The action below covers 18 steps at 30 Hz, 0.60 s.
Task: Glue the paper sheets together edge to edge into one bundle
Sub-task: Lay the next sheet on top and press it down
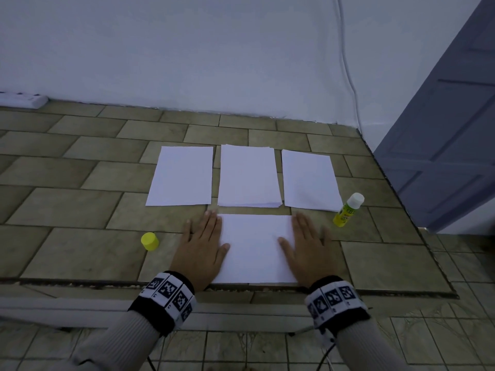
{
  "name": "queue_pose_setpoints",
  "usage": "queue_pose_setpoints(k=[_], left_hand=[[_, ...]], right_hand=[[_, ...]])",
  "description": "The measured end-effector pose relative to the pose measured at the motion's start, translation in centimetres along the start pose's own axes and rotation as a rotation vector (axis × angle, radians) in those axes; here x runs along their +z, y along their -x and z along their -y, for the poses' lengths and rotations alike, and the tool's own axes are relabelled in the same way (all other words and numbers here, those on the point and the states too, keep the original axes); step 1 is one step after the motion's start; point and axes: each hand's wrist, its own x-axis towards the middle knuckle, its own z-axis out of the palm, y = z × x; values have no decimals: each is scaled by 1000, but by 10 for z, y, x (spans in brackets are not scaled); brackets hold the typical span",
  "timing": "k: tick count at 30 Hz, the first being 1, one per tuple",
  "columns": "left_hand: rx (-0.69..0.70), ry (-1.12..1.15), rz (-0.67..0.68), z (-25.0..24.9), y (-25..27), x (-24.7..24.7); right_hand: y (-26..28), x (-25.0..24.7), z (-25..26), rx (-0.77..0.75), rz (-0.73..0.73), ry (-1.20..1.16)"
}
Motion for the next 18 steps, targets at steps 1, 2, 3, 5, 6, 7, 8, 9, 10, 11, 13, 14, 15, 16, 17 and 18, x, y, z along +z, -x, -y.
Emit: queue_pose_setpoints(k=[1,2,3,5,6,7,8,9,10,11,13,14,15,16,17,18], left_hand=[[6,-3,-9,0,0,0],[11,-3,-8,0,0,0],[15,-6,-3,0,-1,-1],[23,-27,3,0,-3,-2],[26,-38,7,1,-4,-3],[30,-44,9,2,-5,-3],[34,-42,8,3,-6,-3],[37,-39,6,4,-6,-2],[40,-41,8,4,-6,-1],[43,-44,12,4,-6,-1],[49,-37,17,4,-6,0],[51,-34,17,5,-6,0],[52,-34,15,5,-6,0],[52,-36,10,5,-6,0],[50,-36,7,4,-6,0],[45,-36,6,4,-6,-1]], right_hand=[[2,-3,-1,22,2,12],[2,-6,1,40,0,31],[3,-10,5,54,-2,45],[5,-16,19,25,-1,48],[5,-17,28,-39,6,42],[6,-17,38,-127,22,32],[7,-16,49,-223,46,16],[7,-11,59,-310,70,-1],[6,-6,67,-377,82,-12],[4,0,72,-421,77,-14],[2,10,78,-444,62,-4],[1,13,79,-433,58,-9],[1,13,79,-421,37,-12],[0,13,76,-405,24,-6],[-1,11,70,-383,13,7],[-1,7,61,-346,25,18]])
